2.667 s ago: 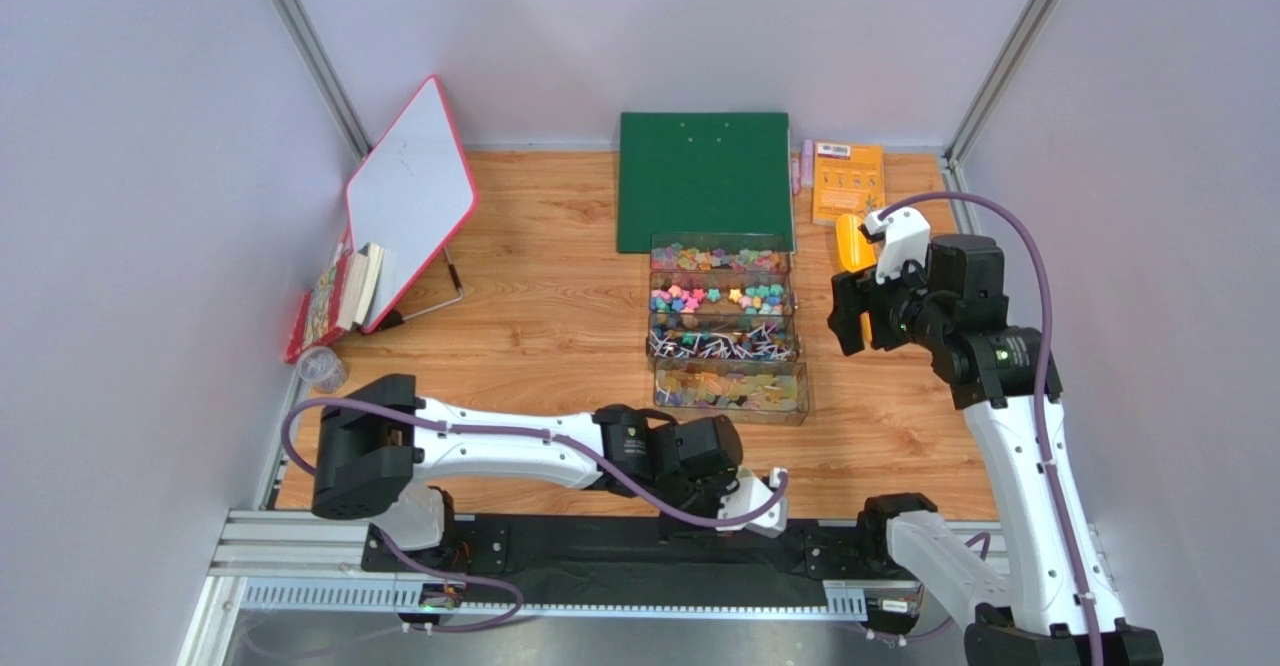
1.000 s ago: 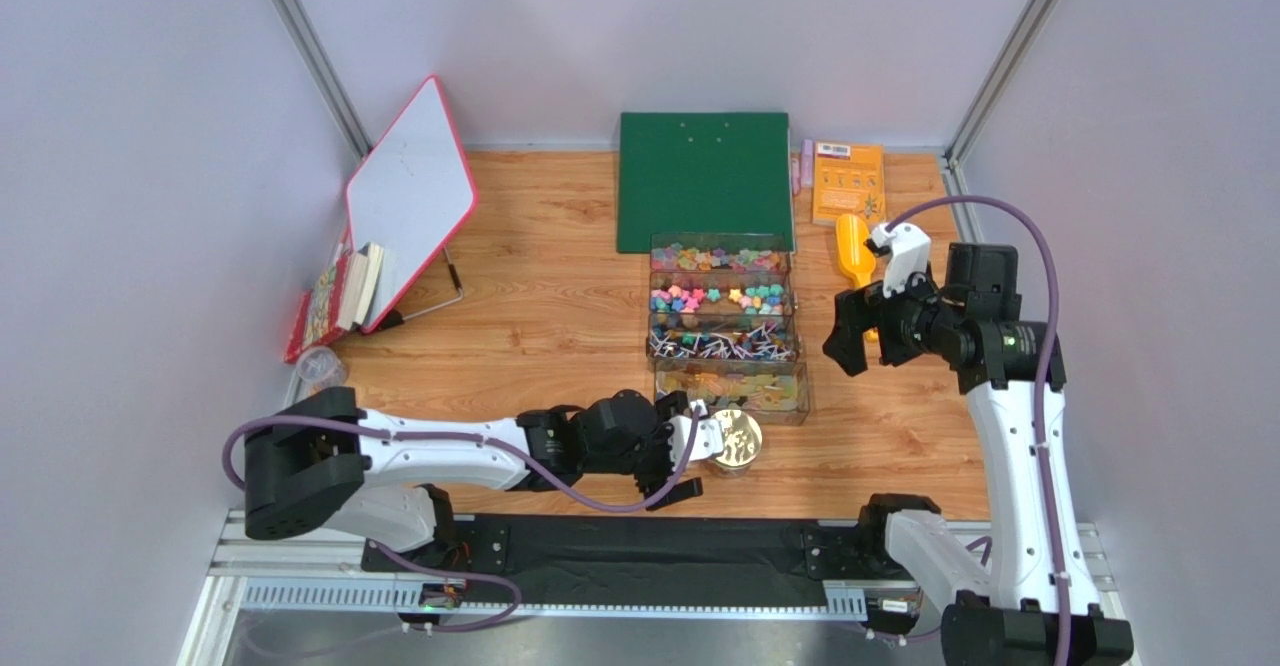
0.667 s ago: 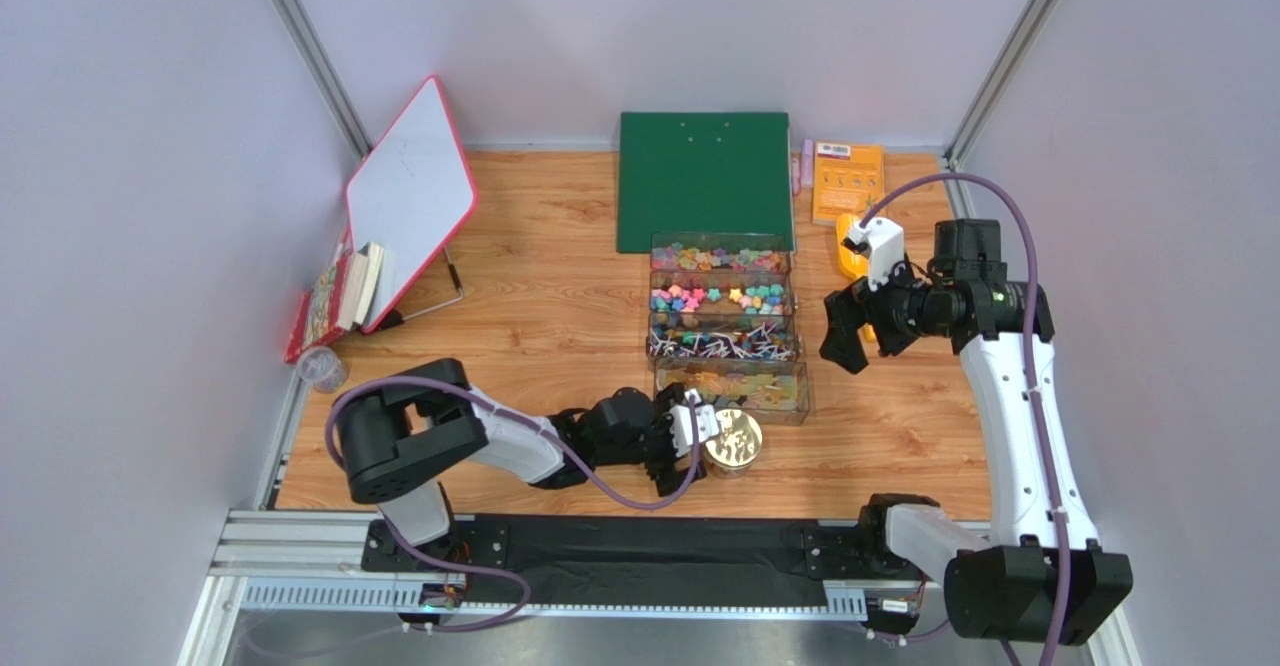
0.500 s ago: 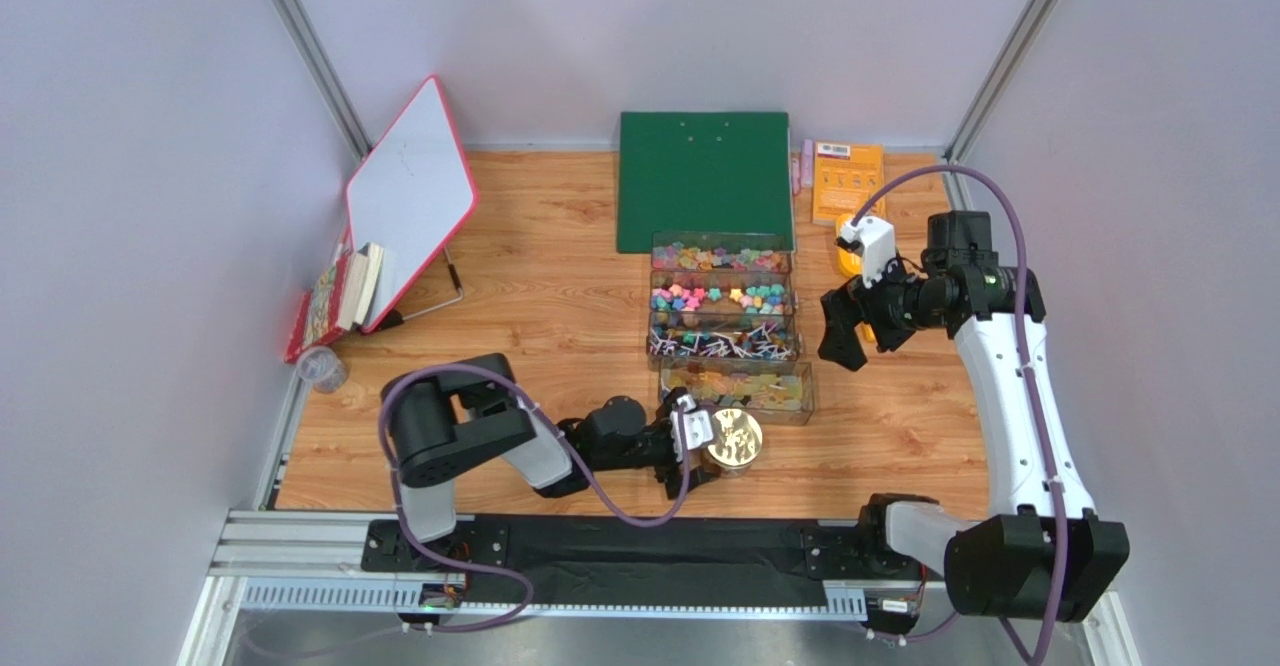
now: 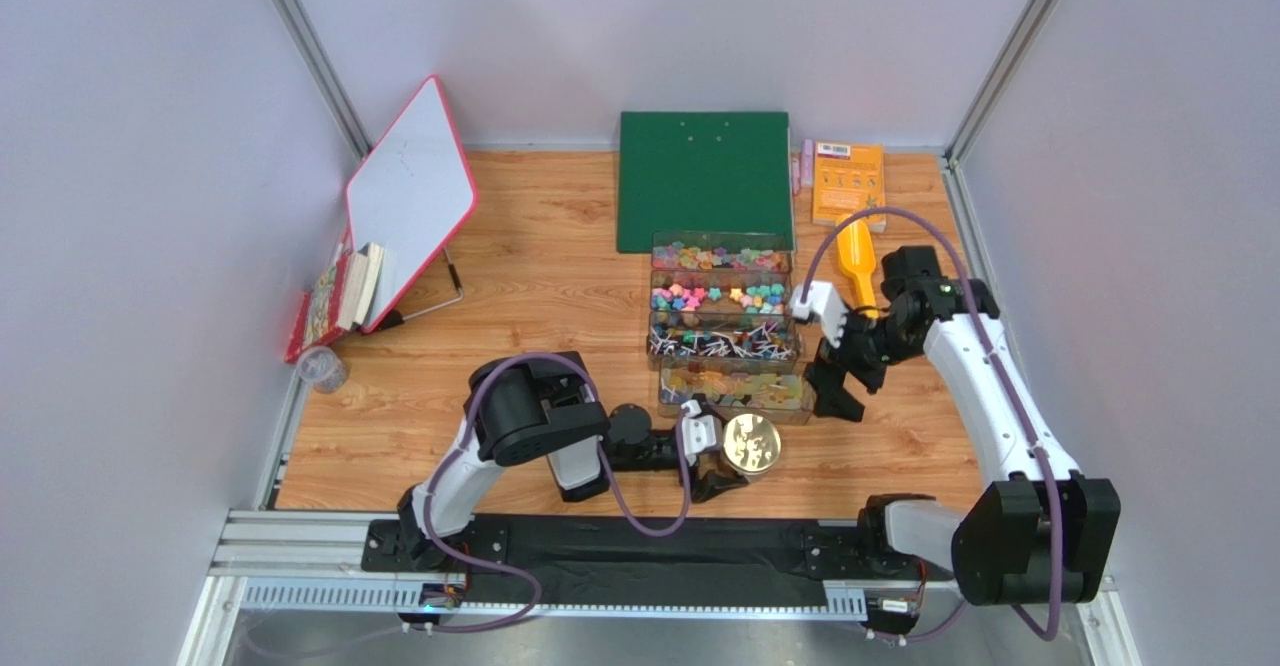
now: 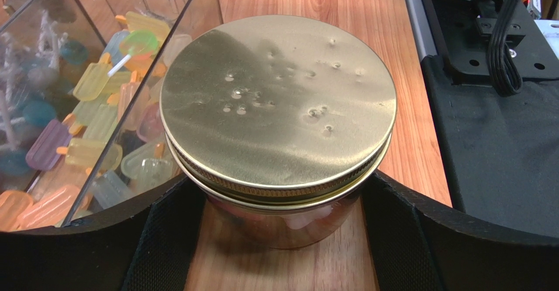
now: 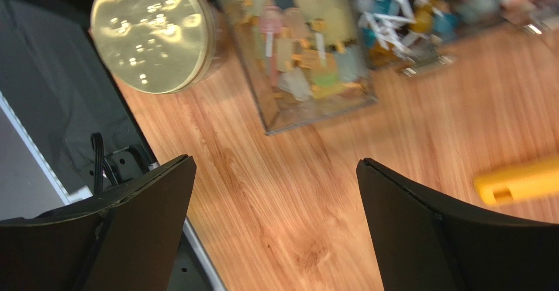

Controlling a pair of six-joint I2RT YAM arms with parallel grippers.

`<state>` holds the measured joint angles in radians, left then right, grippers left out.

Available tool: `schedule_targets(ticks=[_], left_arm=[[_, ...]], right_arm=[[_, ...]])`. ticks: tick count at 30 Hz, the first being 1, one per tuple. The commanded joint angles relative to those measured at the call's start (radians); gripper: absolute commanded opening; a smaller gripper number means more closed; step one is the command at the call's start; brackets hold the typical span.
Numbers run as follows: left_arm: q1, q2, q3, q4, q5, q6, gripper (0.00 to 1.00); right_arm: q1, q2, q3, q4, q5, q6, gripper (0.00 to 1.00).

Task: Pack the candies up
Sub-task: Move the packing bottle to the center of the board.

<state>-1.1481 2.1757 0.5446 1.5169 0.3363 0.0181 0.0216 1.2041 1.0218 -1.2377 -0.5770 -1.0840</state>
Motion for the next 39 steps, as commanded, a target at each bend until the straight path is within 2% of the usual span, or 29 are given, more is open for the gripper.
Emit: schedule_targets(ticks=[1, 5, 7, 8, 11, 24, 31, 34, 39], left_arm=[[0.037, 0.102, 0.021, 0.012, -0.108, 0.098, 0.87], [0.048, 0.127, 0.055, 0.014, -0.098, 0.118, 0.84], [0.051, 0.145, 0.071, 0.012, -0.095, 0.118, 0.85], [0.05, 0.15, 0.074, 0.012, -0.098, 0.105, 0.89], [0.05, 0.145, 0.072, 0.014, -0.085, 0.085, 0.94], [0.047, 0.216, 0.204, 0.003, -0.074, 0.054, 0.99], [0.047, 0.217, 0.181, -0.004, -0.086, 0.043, 0.72], [0.045, 0.2, 0.153, -0.02, -0.072, 0.025, 0.69], [0.039, 0.18, 0.121, -0.046, -0.049, 0.02, 0.68]], right_arm=[[0.098, -0.064, -0.095, 0.052, -0.024, -0.284, 1.0], [0.205, -0.098, -0.17, 0.09, -0.02, -0.375, 1.0], [0.227, -0.103, -0.199, 0.102, -0.017, -0.382, 1.0], [0.239, -0.104, -0.207, 0.104, -0.017, -0.383, 1.0], [0.247, -0.103, -0.216, 0.098, -0.014, -0.367, 1.0], [0.259, -0.138, -0.252, 0.092, 0.015, -0.361, 1.0], [0.29, -0.129, -0.25, 0.11, 0.005, -0.344, 1.0], [0.314, -0.107, -0.246, 0.142, 0.006, -0.317, 1.0], [0.33, -0.058, -0.221, 0.168, -0.011, -0.278, 1.0]])
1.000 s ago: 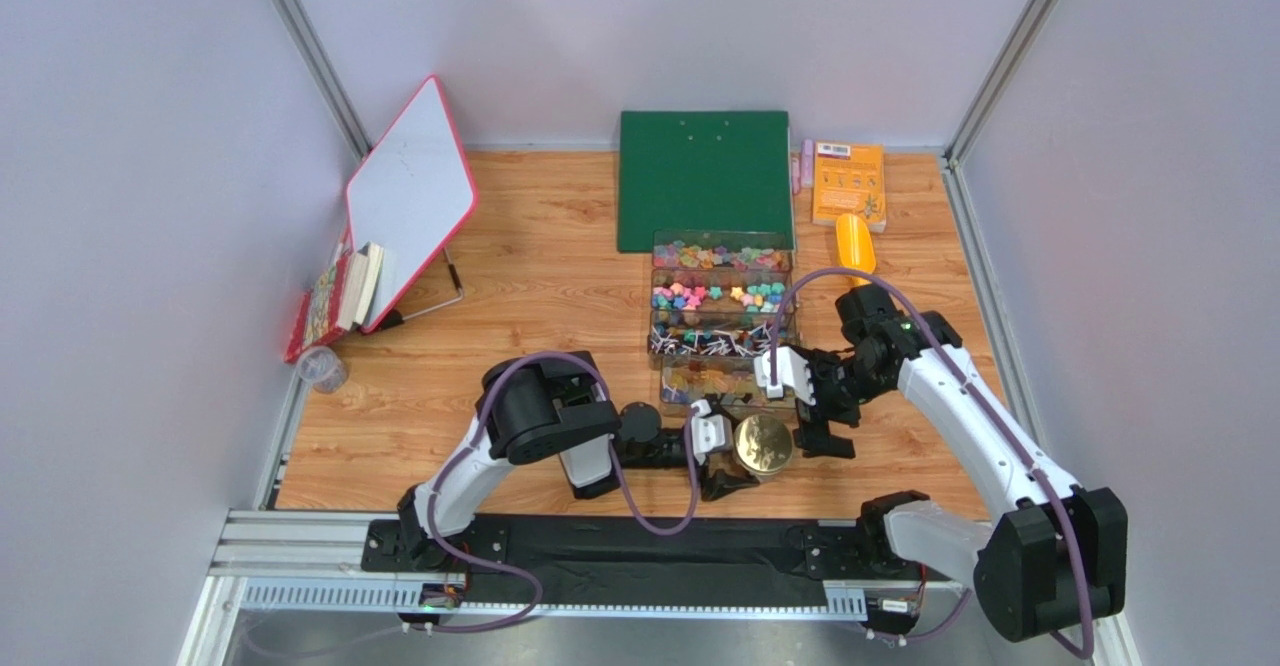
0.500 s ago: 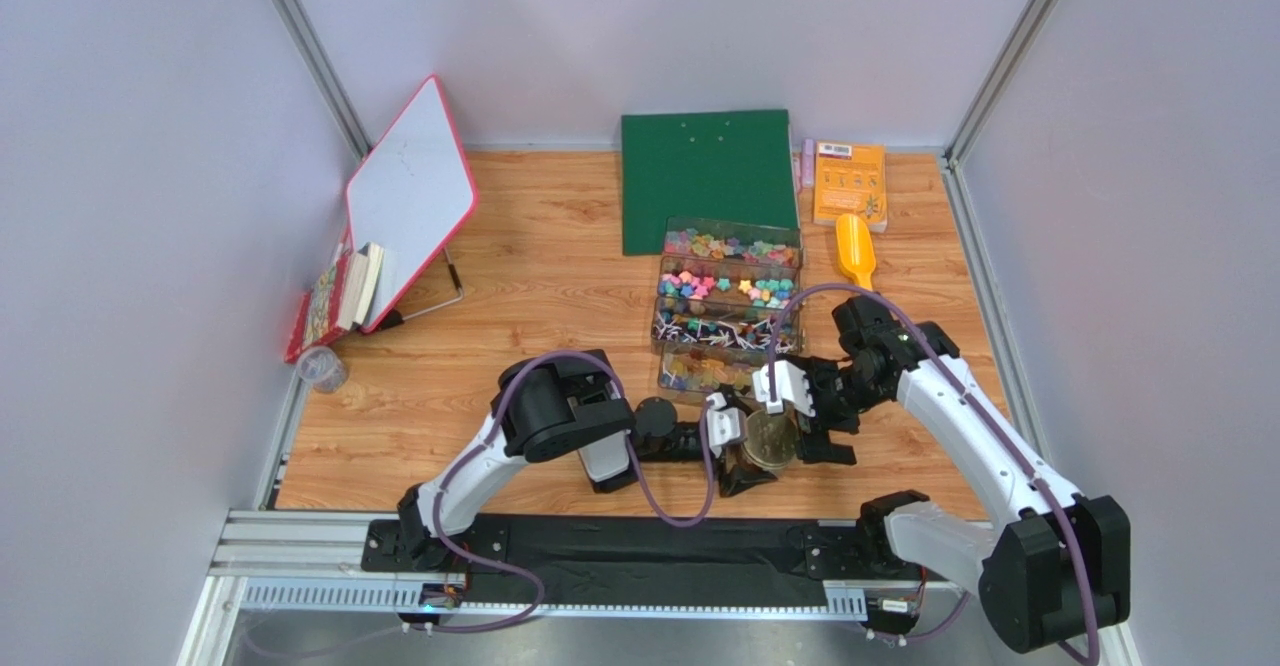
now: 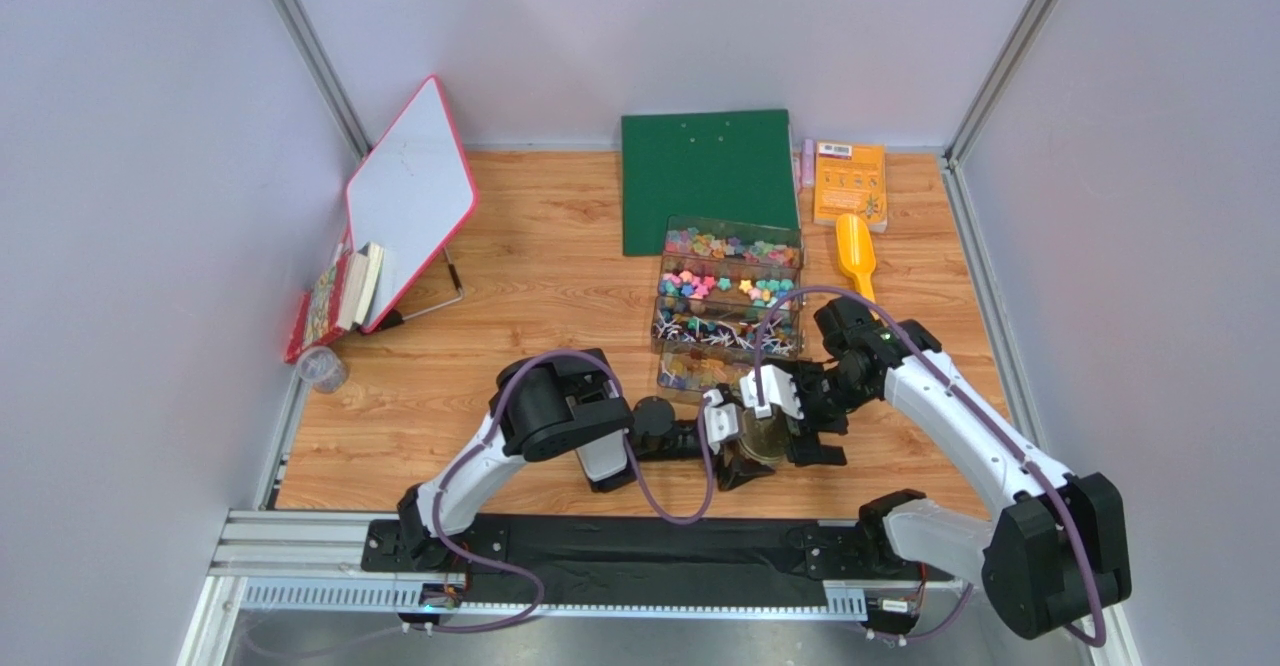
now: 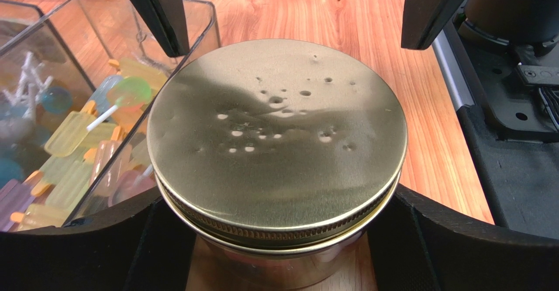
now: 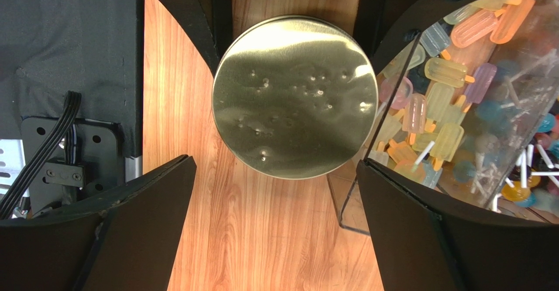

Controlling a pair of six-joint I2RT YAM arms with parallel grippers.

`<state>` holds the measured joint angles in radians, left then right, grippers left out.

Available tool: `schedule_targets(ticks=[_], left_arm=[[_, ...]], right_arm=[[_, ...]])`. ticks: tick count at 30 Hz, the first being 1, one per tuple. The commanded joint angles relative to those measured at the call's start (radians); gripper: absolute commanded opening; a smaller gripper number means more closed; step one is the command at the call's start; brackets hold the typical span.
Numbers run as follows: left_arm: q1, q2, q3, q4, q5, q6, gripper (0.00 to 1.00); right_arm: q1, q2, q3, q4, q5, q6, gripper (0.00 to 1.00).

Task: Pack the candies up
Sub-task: Move the packing bottle to the center of the board, then screw the bottle lid onto the packing bottle.

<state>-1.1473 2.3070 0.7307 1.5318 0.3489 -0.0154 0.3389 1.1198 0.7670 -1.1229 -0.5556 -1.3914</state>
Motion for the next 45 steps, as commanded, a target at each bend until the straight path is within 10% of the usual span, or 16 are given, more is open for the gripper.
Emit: schedule_targets(ticks=[1, 11, 15, 45], left_arm=[[0.031, 0.049, -0.066, -0.064, -0.056, 0.052, 0.67], [-0.019, 0.069, -0.071, -0.081, 0.042, 0.029, 0.5], [-0.032, 0.081, -0.074, -0.09, 0.044, 0.02, 0.01], [-0.06, 0.091, -0.048, -0.202, 0.041, -0.052, 0.0]], right_arm=[[0.023, 0.031, 0.037, 0.057, -0.032, 0.032, 1.0], [0.057, 0.048, 0.038, 0.097, -0.03, 0.068, 1.0], [0.074, 0.037, 0.02, 0.095, -0.027, 0.074, 1.0], [0.121, -0.182, -0.11, -0.003, 0.026, 0.069, 1.0]])
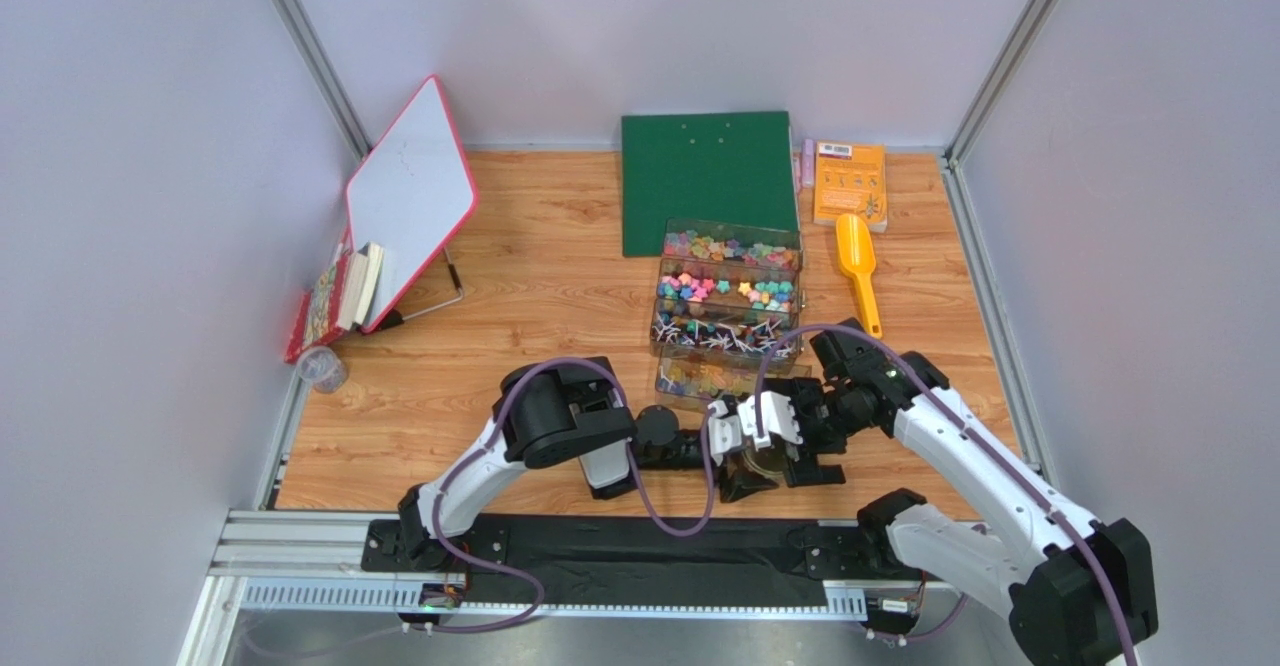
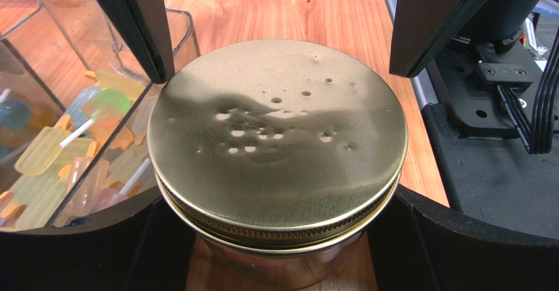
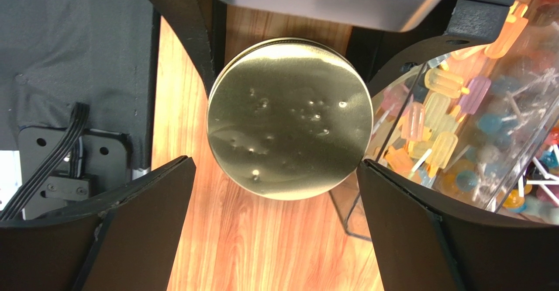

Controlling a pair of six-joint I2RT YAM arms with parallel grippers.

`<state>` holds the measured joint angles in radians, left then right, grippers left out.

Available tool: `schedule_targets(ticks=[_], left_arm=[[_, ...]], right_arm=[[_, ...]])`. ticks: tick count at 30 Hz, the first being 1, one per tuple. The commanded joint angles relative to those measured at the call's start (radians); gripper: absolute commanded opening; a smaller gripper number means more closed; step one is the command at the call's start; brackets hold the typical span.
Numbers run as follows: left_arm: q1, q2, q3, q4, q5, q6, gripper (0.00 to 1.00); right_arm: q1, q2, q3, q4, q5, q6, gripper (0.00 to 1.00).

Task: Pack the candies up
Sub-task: Screw the bottle lid onto the packing bottle.

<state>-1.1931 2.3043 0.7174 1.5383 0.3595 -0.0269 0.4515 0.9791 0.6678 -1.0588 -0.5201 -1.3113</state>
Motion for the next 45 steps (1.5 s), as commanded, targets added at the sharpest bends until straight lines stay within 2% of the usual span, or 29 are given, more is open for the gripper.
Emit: schedule_targets(ticks=[1, 7, 10, 13, 17, 28, 37, 45], left_arm=[[-0.014, 0.093, -0.03, -0.213, 0.032, -0.044, 0.0], [-0.016, 0.098, -0.03, -0.219, 0.007, -0.034, 0.0], [-0.016, 0.106, -0.029, -0.218, 0.012, -0.028, 0.0], [-0.016, 0.115, -0.024, -0.224, 0.013, -0.019, 0.0], [-0.022, 0.118, -0.026, -0.233, 0.022, -0.007, 0.0], [-0.042, 0.129, -0.027, -0.234, 0.036, 0.022, 0.0], [-0.042, 0.129, -0.029, -0.233, 0.036, 0.025, 0.0], [-0.04, 0.129, -0.033, -0.234, 0.022, 0.025, 0.0]], right_arm=[[0.009, -0.048, -0.013, -0.073, -0.009, -0.014, 1.0], [0.012, -0.097, -0.043, -0.144, 0.0, -0.04, 1.0], [0.013, -0.126, -0.045, -0.144, -0.006, 0.0, 1.0], [0.013, -0.128, -0.051, -0.13, 0.02, 0.012, 1.0], [0.007, -0.115, -0.042, -0.02, 0.123, 0.069, 1.0], [0.007, -0.034, 0.047, 0.031, 0.082, 0.064, 1.0], [0.009, 0.001, 0.036, -0.052, -0.018, 0.015, 1.0], [0.009, 0.032, -0.008, -0.052, -0.015, 0.017, 1.0]])
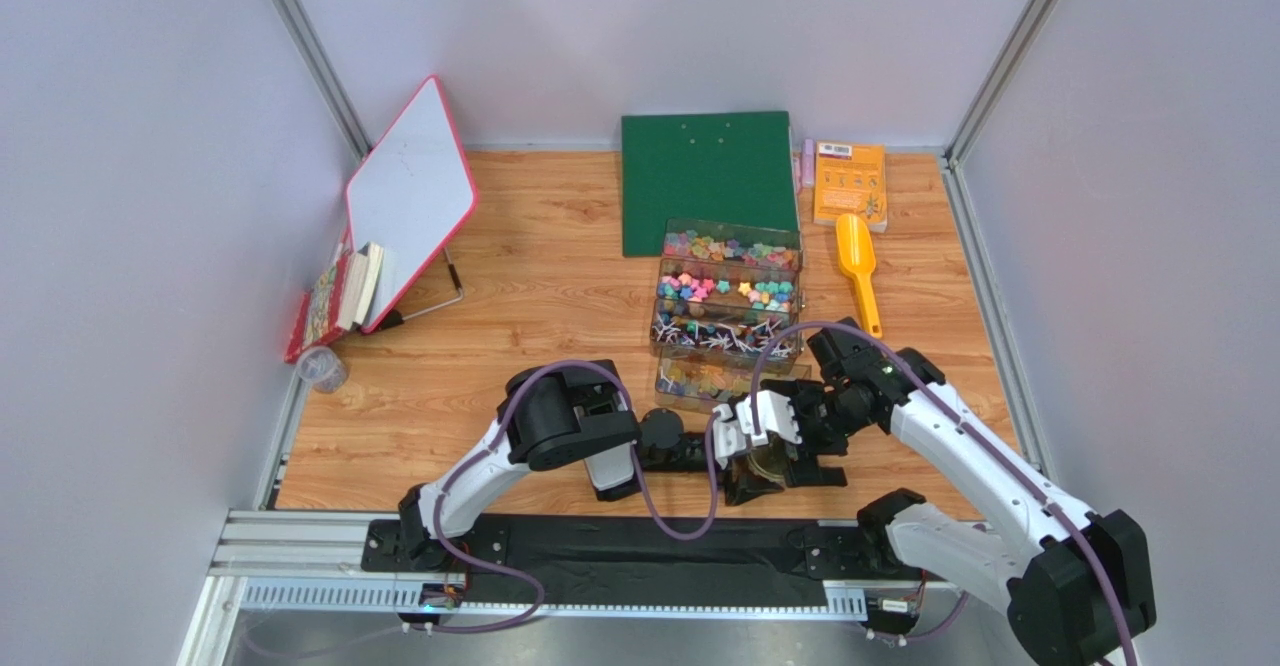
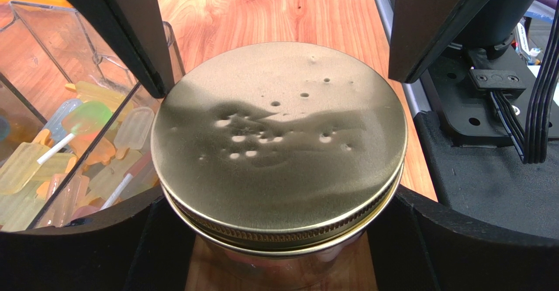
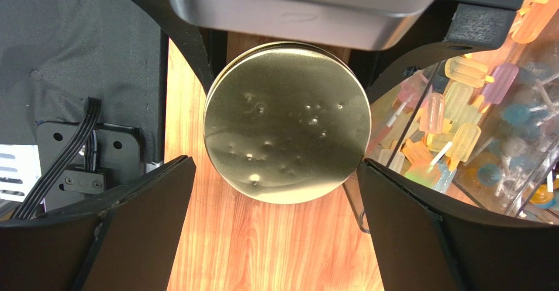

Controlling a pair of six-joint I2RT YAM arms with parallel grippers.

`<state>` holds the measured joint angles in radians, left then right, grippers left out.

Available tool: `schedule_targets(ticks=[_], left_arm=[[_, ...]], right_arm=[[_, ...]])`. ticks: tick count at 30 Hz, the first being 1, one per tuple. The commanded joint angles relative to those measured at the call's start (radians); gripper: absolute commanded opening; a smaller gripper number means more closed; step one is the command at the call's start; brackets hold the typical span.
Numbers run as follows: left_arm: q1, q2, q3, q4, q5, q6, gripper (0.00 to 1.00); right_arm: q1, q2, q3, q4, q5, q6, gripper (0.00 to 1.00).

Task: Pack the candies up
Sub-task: Screw the bottle lid onto the packing bottle.

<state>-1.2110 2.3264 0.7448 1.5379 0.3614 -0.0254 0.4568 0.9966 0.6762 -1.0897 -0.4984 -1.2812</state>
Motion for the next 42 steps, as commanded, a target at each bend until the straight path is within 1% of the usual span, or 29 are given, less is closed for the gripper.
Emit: schedule_targets(ticks=[1, 5, 7, 13, 19, 21, 25, 27, 31, 36, 38, 42], left_arm=[[-0.022, 0.105, -0.061, -0.234, 0.013, 0.024, 0.0], [-0.019, 0.108, -0.058, -0.242, 0.007, 0.024, 0.0], [-0.013, 0.11, -0.059, -0.242, 0.01, 0.024, 0.0], [0.024, 0.125, -0.041, -0.271, 0.013, 0.001, 0.0], [0.045, 0.145, -0.028, -0.274, 0.001, 0.022, 0.0], [0.042, 0.149, -0.024, -0.275, 0.02, 0.024, 0.0], [0.042, 0.152, -0.025, -0.283, 0.033, 0.024, 0.0], [0.041, 0.156, -0.025, -0.286, 0.04, 0.048, 0.0], [0.031, 0.154, -0.027, -0.292, 0.045, 0.053, 0.0], [0.022, 0.159, -0.027, -0.292, 0.062, 0.053, 0.0], [0.019, 0.162, -0.025, -0.292, 0.07, 0.051, 0.0], [0.013, 0.162, -0.028, -0.291, 0.074, 0.053, 0.0]], right_arm=[[0.005, 0.013, -0.018, -0.035, -0.029, -0.01, 1.0], [0.005, -0.013, -0.032, -0.097, -0.011, -0.026, 1.0], [0.005, -0.042, -0.038, -0.095, 0.007, 0.002, 1.0], [0.005, -0.091, -0.038, -0.105, 0.032, -0.003, 1.0], [0.005, -0.067, -0.032, -0.113, 0.037, -0.01, 1.0], [0.005, -0.047, -0.02, -0.122, 0.041, -0.018, 1.0], [0.003, -0.003, 0.002, -0.15, 0.121, -0.046, 1.0], [-0.006, -0.022, -0.004, -0.15, 0.17, -0.066, 1.0], [-0.032, -0.075, 0.005, -0.138, 0.185, -0.083, 1.0], [-0.033, -0.096, 0.049, -0.113, 0.169, -0.055, 1.0], [-0.033, -0.102, 0.065, -0.093, 0.124, -0.05, 1.0], [-0.033, -0.079, 0.056, -0.072, 0.014, -0.099, 1.0]])
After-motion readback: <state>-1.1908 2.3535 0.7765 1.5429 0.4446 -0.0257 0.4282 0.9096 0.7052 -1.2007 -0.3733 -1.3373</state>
